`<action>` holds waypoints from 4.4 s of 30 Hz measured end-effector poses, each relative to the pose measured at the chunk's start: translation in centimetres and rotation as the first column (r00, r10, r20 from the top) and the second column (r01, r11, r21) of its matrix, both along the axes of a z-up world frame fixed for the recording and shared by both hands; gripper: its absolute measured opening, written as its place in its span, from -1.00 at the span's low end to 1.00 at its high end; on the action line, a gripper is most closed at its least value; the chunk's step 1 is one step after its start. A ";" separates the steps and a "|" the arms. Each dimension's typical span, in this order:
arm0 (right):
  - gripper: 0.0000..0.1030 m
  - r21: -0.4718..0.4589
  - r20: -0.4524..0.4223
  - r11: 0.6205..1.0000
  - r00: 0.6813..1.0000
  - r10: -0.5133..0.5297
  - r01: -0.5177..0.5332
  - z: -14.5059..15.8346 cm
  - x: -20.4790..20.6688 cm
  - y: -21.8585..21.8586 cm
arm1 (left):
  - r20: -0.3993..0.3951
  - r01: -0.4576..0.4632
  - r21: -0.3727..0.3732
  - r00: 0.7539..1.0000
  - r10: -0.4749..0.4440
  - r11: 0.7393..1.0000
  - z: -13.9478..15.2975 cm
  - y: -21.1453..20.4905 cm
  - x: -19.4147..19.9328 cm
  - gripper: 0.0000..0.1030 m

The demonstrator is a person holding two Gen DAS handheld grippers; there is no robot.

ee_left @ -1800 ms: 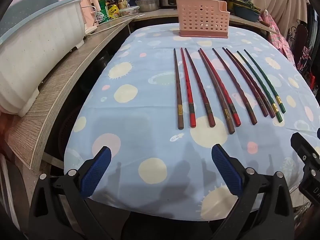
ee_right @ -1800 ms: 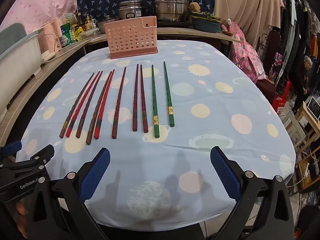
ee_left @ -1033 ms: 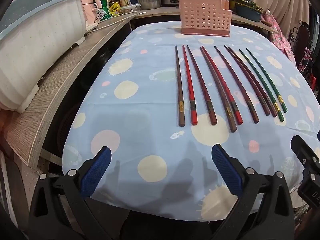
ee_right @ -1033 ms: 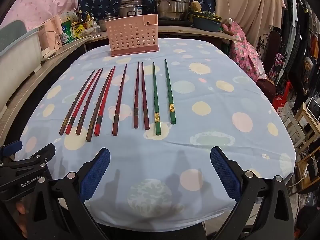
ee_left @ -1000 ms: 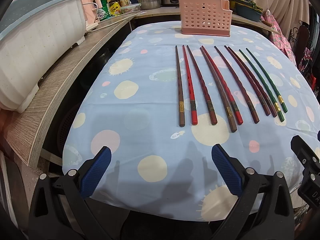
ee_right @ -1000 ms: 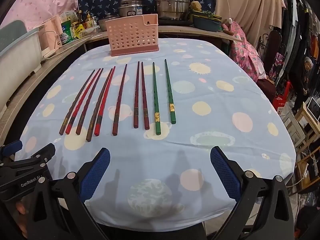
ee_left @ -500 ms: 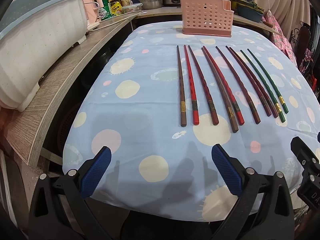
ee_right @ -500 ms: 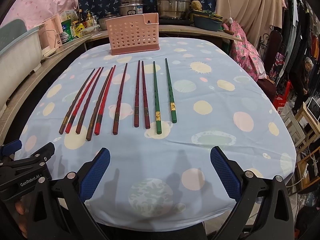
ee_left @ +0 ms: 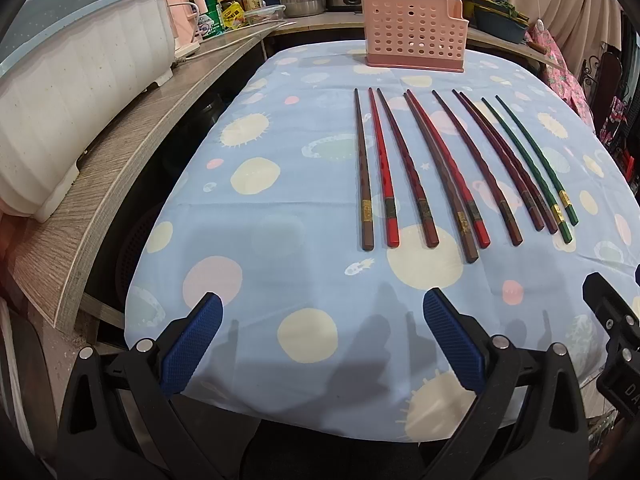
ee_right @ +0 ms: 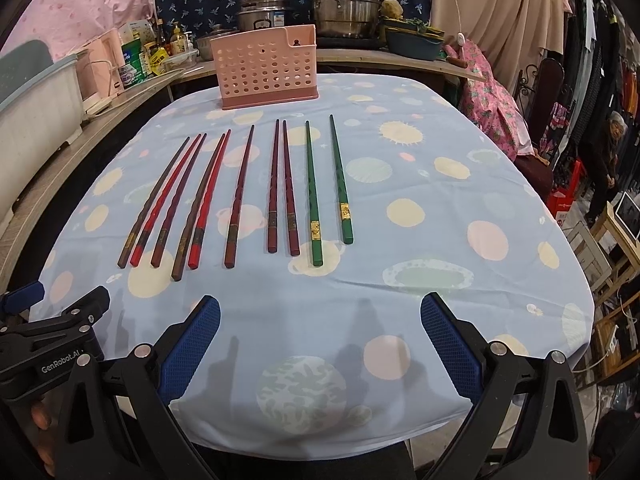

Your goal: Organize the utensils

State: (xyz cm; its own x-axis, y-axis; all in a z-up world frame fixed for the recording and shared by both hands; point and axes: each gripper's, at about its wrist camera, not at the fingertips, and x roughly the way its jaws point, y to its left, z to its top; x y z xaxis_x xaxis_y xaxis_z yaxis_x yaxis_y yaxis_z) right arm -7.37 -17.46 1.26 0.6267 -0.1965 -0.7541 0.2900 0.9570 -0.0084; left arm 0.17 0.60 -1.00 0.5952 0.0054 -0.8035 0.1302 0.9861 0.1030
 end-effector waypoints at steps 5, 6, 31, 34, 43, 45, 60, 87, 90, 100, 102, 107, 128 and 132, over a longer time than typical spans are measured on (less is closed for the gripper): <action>0.87 0.003 0.000 1.000 1.000 0.000 0.000 0.0 0.0 -0.1 | 0.001 0.004 0.005 1.000 -0.004 1.000 0.0 -0.1 -0.2 0.86; 0.87 0.005 0.001 1.000 1.000 -0.001 0.001 0.0 0.0 -0.1 | 0.002 0.003 0.006 1.000 -0.003 1.000 0.0 -0.1 -0.2 0.86; 0.87 0.011 0.002 1.000 1.000 0.004 -0.004 -0.1 -0.2 -0.1 | 0.017 -0.003 0.010 1.000 0.002 1.000 0.3 0.0 -0.3 0.86; 0.87 0.013 0.001 1.000 1.000 0.002 -0.002 -0.1 -0.2 -0.1 | 0.016 -0.001 0.011 1.000 0.001 1.000 0.3 0.0 -0.3 0.86; 0.87 0.015 -0.001 1.000 1.000 0.003 -0.003 -0.3 -0.1 -0.2 | 0.008 0.001 0.010 1.000 -0.001 1.000 0.1 -0.1 -0.1 0.86; 0.87 0.015 0.000 1.000 1.000 0.003 -0.003 -0.3 -0.1 -0.2 | 0.008 0.001 0.010 1.000 -0.001 1.000 0.1 -0.1 -0.1 0.86; 0.87 0.034 -0.009 0.999 1.000 -0.013 0.013 -0.9 0.1 -0.7 | -0.015 -0.039 -0.031 0.999 0.039 0.999 -0.6 1.0 0.8 0.86; 0.73 0.077 -0.003 0.995 0.998 -0.064 0.064 -0.9 5.7 -5.8 | -0.078 -0.036 -0.098 0.997 0.028 0.995 -2.2 1.0 7.0 0.31; 0.55 0.093 -0.007 0.994 0.998 -0.062 0.063 -1.1 6.9 -6.4 | -0.077 -0.022 -0.104 0.997 0.014 0.994 -2.0 0.7 7.0 0.15; -0.16 0.119 -0.047 0.992 0.999 -0.024 0.030 -2.8 9.0 -6.7 | -0.080 0.003 -0.123 0.997 -0.013 0.992 -1.7 0.4 7.2 -0.45; -0.22 0.112 -0.043 0.993 0.999 -0.020 0.025 -2.8 9.0 -6.6 | -0.080 0.009 -0.124 0.997 -0.019 0.992 -1.7 0.4 7.3 -0.58; -0.57 0.112 -0.043 0.994 0.999 -0.016 0.020 -2.8 9.2 -6.6 | -0.085 0.022 -0.131 0.996 -0.034 0.991 -1.7 0.3 7.4 -0.81; -0.87 0.107 0.156 0.994 0.988 0.009 -0.026 7.2 9.1 -8.2 | 0.018 0.033 -0.239 0.999 -0.029 0.970 7.1 2.0 9.0 -0.86; -0.87 0.098 0.217 0.995 0.976 0.010 -0.032 10.2 10.7 -9.1 | 0.098 0.042 -0.249 0.995 -0.018 0.968 10.7 2.0 10.7 -0.86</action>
